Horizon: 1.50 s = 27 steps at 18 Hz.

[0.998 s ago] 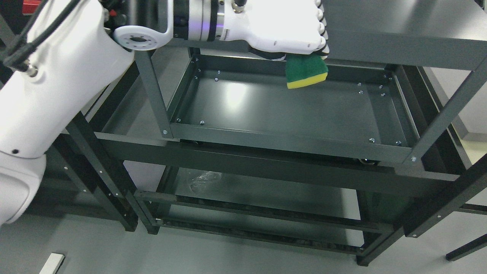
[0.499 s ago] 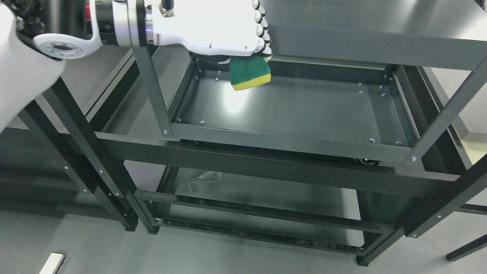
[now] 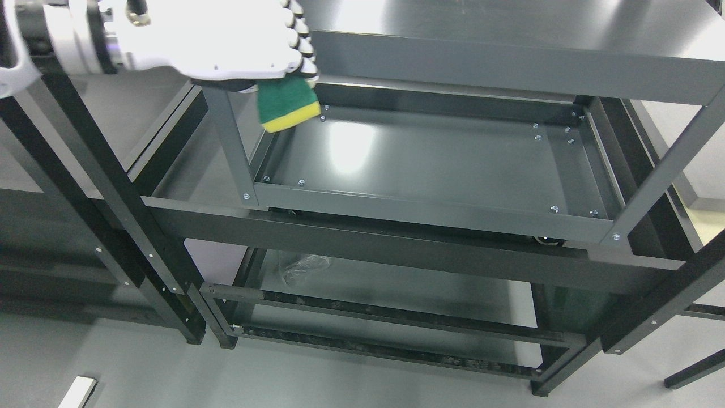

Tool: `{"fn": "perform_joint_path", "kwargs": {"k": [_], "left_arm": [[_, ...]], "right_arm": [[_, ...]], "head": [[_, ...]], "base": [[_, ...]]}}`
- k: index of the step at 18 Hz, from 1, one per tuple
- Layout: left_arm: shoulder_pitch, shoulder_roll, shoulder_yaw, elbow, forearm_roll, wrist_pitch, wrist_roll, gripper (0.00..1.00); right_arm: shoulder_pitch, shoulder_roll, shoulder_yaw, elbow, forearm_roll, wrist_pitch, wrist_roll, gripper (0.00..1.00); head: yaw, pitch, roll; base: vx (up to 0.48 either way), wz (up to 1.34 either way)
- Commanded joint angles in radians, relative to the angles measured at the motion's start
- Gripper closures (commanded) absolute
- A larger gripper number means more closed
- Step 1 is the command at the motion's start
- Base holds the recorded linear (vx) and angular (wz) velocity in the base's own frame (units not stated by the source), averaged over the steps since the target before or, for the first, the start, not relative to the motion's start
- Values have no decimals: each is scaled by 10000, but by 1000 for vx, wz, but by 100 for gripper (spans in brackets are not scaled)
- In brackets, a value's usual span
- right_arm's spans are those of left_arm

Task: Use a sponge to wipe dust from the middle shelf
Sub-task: 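Wipe the sponge along the shelf toward the near upright, then sweep the sponge back across the shelf away from the upright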

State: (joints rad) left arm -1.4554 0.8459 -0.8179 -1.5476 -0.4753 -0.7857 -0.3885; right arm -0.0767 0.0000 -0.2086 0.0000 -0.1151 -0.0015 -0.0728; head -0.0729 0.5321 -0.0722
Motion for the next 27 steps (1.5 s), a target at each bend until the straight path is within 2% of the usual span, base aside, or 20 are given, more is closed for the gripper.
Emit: {"fn": "perform_joint_path", "kwargs": {"k": [1,3,6,9,11,14,18,22,24,27], "left_arm": [[732,2858,1182,-616,411,3,19,100],[1191,3396,1656,-585,611,3,35,100],[1927,3765,2408,-524,688,3,35,100],[2267,3645,2671,-523,658,3,50,100],[2221,3247,2687,-508,627,3,50,100],[2007,2191,2672,-493,612,3,111,100],[1747,136,2549,-126,-14,3,112,100],[950,-2042,1845,870,-1088,3,112,100],[398,-3496,1644,1742,-1640,3,112,100],[-262,-5065,1339,3001,-2256,3,112,100]], "right_arm": [[0,-174,0,-174,0,721,8,0],[0,-174,0,-174,0,721,8,0],[0,-174,0,-174,0,721,8,0],[0,-174,0,-174,0,721,8,0],[0,-174,0,-174,0,721,8,0],[0,-174,0,-174,0,721,8,0],[0,-174,0,-174,0,721,-8,0],[0,-174,0,-174,0,736,8,0],[0,-174,0,-174,0,736,8,0],[0,-174,0,-174,0,736,8,0]], "head": [[0,0,0],[0,0,0],[0,0,0],[0,0,0],[0,0,0],[0,0,0],[0,0,0],[0,0,0],[0,0,0],[0,0,0]], "base": [[0,0],[0,0],[0,0],[0,0],[0,0],[0,0],[0,0],[0,0],[0,0],[0,0]]}}
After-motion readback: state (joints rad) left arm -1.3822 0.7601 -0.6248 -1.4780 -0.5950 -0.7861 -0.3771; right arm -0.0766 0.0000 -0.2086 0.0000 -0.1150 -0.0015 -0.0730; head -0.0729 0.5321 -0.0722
